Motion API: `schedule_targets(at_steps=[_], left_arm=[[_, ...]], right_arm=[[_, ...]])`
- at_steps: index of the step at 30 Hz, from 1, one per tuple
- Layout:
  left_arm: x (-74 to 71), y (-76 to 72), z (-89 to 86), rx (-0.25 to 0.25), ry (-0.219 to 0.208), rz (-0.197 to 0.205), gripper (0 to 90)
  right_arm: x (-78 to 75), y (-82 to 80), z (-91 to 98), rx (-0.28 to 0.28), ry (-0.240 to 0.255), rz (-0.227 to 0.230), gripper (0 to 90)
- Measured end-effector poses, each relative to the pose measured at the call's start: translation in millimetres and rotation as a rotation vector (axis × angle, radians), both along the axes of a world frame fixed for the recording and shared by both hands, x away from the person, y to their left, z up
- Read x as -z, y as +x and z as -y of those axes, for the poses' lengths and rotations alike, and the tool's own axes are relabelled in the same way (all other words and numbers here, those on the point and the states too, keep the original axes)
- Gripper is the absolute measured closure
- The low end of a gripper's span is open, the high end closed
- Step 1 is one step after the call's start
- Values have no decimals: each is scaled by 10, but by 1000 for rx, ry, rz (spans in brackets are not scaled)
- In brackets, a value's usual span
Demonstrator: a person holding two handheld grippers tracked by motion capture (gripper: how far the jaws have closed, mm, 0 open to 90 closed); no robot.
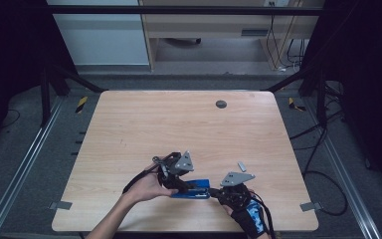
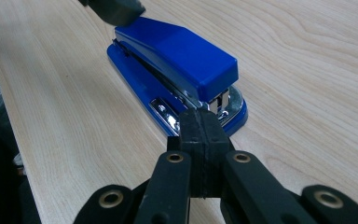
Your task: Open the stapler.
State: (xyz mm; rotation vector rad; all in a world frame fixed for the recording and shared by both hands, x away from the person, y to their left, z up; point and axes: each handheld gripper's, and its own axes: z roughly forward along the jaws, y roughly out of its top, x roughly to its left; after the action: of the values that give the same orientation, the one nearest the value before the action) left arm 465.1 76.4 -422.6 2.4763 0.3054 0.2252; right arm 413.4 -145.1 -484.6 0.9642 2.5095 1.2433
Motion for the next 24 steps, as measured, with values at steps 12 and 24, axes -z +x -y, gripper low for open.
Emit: schedule_targets(at_steps=[12, 24], left_arm=[[100, 59, 186, 77, 107, -5, 457], [164, 76, 335, 133, 184, -18, 552]], right_arm=[[-8, -9, 5, -9, 10, 8, 900], [19, 8, -59, -20, -8, 3, 900]])
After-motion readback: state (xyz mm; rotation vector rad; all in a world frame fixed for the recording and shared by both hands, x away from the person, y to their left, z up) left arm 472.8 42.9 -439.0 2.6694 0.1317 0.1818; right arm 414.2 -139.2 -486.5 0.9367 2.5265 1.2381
